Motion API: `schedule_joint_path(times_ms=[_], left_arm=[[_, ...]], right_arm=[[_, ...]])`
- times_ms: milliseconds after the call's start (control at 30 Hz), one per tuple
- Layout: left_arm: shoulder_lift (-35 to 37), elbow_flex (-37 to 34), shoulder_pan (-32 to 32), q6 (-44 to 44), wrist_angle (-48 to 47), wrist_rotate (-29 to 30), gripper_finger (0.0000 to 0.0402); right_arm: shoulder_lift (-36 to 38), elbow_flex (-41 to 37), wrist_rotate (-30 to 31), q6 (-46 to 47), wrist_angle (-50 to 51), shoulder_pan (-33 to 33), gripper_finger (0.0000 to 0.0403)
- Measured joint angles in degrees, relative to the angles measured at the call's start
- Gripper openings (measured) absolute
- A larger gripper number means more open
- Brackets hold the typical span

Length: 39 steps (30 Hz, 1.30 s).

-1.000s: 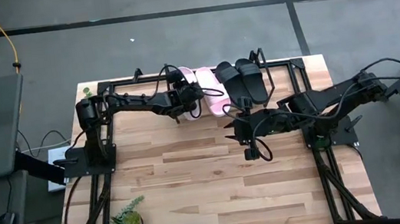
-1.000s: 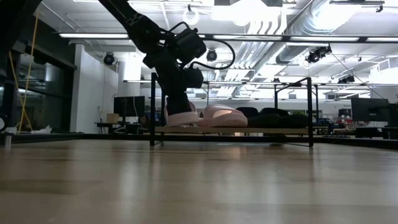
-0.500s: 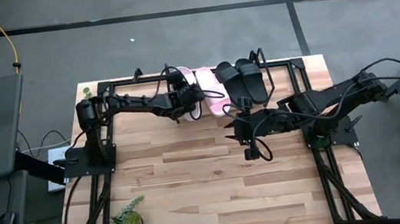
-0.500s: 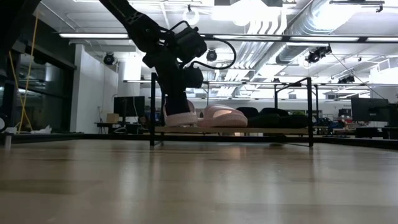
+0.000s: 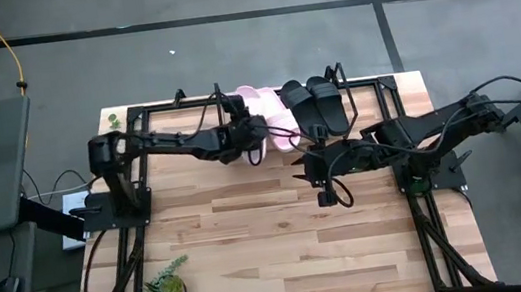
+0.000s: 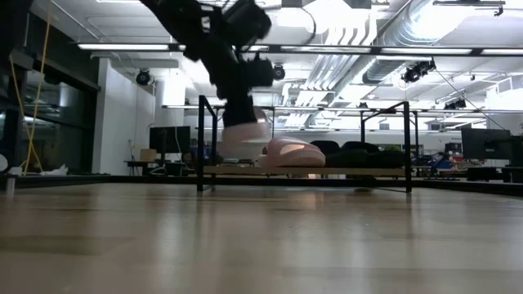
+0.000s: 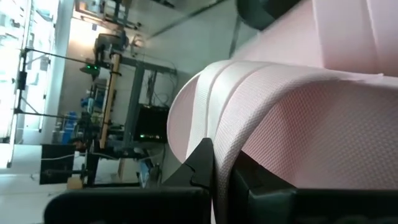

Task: Pick and place slides into the shelf
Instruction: Put the pink slide on the shelf

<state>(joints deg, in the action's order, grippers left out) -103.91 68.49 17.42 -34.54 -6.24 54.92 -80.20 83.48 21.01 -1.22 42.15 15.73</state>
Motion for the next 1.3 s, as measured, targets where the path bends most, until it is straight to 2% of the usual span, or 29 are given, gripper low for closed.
schedule_joint_path(times_ms=[200, 433, 633, 833, 1000, 1133, 1300], left_arm=[[5.45, 0.07, -2.89, -0.18, -1.32, -0.45, 0.0002], [10.44, 0.13, -7.83, -3.90, -4.87, -4.85, 0.0001], [13.25, 0.13, -10.70, -10.83, -6.65, -17.70, 0.0001], [15.51, 0.13, -11.16, -17.29, -9.17, -31.36, 0.0000], [18.80, 0.13, -11.09, -17.77, -13.26, -39.51, 0.0000], [22.23, 0.11, -11.07, -17.44, -14.99, -46.31, 0.0000], [26.43, 0.13, -11.09, -16.63, -13.71, -57.65, 0.0000]], right_arm=[[0.01, 0.02, -0.10, 1.55, -0.79, 0.00, 0.0119], [0.02, 0.02, -0.14, 7.23, -3.14, 0.00, 0.0119], [0.00, 0.02, -0.17, 8.75, -3.60, 0.00, 0.0119], [0.00, 0.02, -4.78, 5.37, -1.14, 0.00, 0.0119], [-0.06, 0.02, -4.69, 2.88, 4.22, 0.04, 0.0119], [-0.79, 0.02, -2.50, -2.43, 7.83, 0.04, 0.0119], [-2.91, 0.04, 0.53, -14.48, 5.54, 0.26, 0.0119]])
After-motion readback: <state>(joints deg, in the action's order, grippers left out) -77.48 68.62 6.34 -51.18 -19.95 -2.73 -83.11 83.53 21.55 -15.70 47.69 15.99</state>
